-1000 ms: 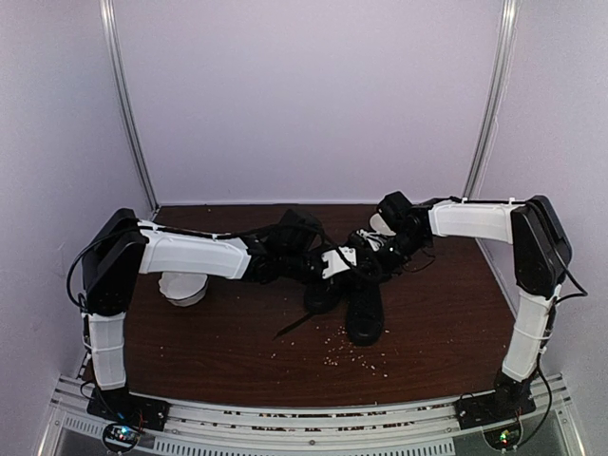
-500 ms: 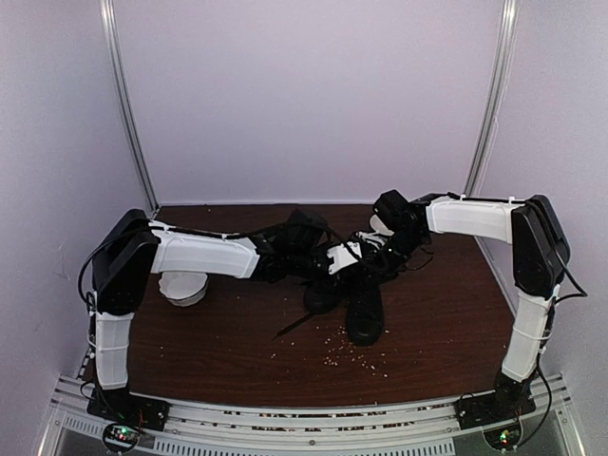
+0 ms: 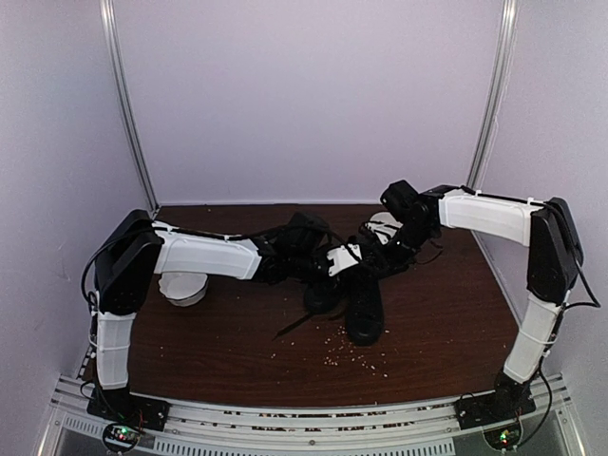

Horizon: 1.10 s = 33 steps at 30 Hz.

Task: Tie the shoes
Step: Pull the crossed shoelace from the shoe.

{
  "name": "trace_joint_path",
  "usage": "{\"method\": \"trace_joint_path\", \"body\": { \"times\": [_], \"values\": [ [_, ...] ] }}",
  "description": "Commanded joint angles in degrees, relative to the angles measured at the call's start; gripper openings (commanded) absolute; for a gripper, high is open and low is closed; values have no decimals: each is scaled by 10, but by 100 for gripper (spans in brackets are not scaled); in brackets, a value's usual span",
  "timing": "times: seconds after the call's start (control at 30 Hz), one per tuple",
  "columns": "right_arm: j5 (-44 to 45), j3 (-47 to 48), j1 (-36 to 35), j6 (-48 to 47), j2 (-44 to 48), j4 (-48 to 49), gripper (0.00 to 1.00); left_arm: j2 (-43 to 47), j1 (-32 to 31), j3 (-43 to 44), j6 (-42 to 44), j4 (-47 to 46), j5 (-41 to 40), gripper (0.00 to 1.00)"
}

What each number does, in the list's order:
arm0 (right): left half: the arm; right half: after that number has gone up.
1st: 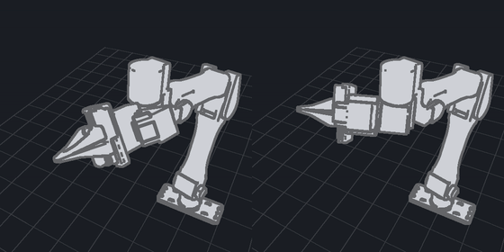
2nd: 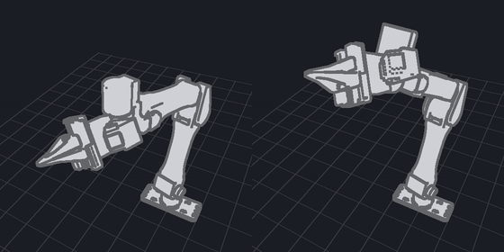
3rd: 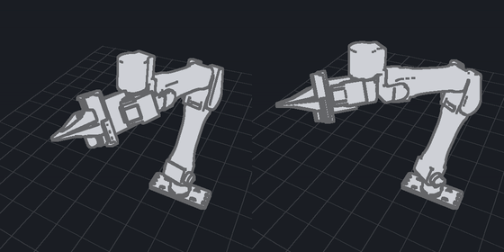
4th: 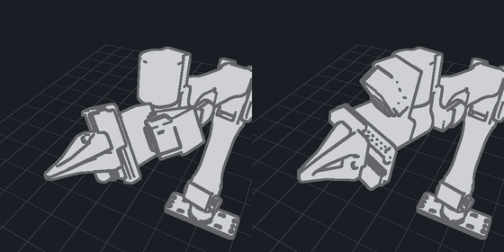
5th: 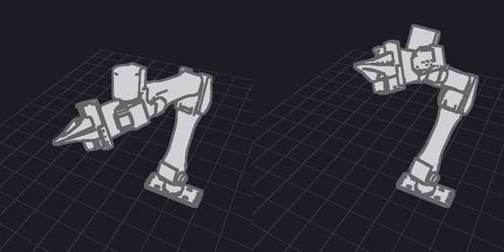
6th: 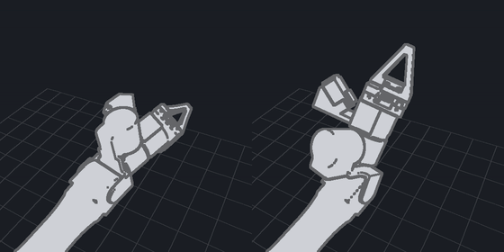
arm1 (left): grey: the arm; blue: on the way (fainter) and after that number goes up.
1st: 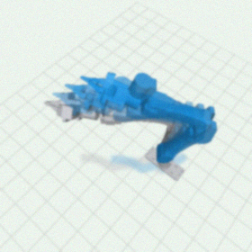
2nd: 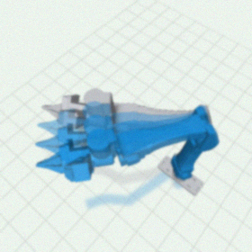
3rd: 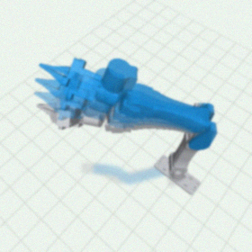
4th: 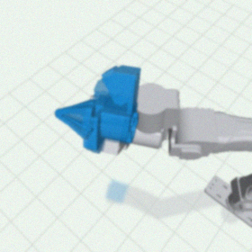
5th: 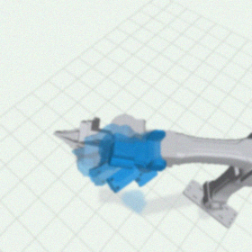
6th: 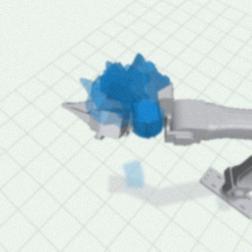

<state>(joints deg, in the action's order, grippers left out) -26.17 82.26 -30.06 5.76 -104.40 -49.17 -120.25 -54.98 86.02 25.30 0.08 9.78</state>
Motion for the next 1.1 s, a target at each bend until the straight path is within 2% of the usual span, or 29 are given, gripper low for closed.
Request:
{"method": "trace_joint_path", "body": {
  "times": [0.0,0.13,0.23,0.33,0.4,0.47,0.57,0.67,0.83,1.07],
  "values": [
    [35,-2,6,23,47,-2,28,3,1,16,-25,-15,-4,0],
    [68,-52,9,67,98,39,26,5,4,22,-45,-1,-3,0],
    [74,-139,8,115,170,107,26,6,4,38,-71,33,-2,0],
    [88,-249,-7,186,246,228,25,6,7,49,-102,66,11,0],
    [104,-320,-38,228,287,345,25,6,11,55,-124,79,25,0],
    [147,-361,-75,248,307,409,25,6,14,57,-141,84,33,0],
    [190,-396,-112,254,306,493,25,3,21,62,-159,89,42,0],
    [168,-412,-116,267,271,563,25,-2,29,71,-176,91,57,0],
    [179,-425,-120,289,214,645,23,-6,33,72,-188,83,61,0],
    [229,-420,-128,276,160,694,18,-16,37,73,-206,63,71,0]
  ]
}}
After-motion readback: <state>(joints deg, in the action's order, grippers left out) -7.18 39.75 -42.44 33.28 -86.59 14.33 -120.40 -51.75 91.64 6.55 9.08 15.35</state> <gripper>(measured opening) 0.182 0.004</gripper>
